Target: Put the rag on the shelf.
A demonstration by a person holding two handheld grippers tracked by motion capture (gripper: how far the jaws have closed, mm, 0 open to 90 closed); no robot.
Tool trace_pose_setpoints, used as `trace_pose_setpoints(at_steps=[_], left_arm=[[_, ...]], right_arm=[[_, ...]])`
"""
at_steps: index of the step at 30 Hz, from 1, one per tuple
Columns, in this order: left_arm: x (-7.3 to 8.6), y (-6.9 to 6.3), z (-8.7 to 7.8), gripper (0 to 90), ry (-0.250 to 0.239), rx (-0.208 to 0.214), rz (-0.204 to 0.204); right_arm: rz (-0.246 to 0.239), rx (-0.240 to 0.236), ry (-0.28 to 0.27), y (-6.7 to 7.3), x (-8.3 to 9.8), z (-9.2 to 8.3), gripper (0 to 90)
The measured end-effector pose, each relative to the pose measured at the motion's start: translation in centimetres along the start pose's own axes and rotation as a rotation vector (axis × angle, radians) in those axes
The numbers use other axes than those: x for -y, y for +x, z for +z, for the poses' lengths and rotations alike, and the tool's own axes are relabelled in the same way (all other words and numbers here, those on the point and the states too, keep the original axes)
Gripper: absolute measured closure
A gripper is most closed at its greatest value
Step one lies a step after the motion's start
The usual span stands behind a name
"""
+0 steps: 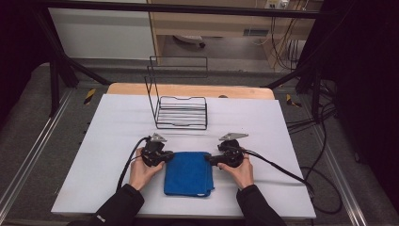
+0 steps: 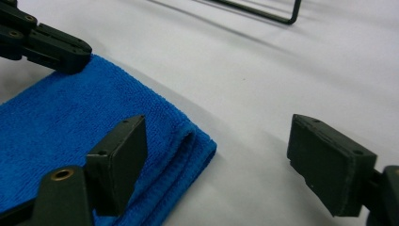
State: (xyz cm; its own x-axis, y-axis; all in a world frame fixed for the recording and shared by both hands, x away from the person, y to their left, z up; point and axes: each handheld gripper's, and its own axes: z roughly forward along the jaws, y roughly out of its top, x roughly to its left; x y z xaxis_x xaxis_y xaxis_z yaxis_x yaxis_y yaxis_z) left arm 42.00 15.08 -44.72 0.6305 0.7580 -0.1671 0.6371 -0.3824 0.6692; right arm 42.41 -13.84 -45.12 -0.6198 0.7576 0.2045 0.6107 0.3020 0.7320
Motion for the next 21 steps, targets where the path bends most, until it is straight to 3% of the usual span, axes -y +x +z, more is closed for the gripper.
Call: trace_pose_setpoints(at_steps=[4, 13, 21], left_arm=[[0.0, 0.0, 0.0, 83.3, -0.001, -0.002, 0.008], [0.1, -0.1, 0.0, 82.9, -0.010, -0.004, 0.023], [0.2, 0.0, 0.0, 82.0, -0.018, -0.010, 0.051]], right_arm=[[0.000, 0.006, 0.024, 0.0, -0.2, 0.6, 35.0], [-0.007, 0.005, 0.018, 0.6, -0.1, 0.8, 52.5], [0.040, -0.033, 0.031, 1.0, 0.1, 0.7, 69.1]])
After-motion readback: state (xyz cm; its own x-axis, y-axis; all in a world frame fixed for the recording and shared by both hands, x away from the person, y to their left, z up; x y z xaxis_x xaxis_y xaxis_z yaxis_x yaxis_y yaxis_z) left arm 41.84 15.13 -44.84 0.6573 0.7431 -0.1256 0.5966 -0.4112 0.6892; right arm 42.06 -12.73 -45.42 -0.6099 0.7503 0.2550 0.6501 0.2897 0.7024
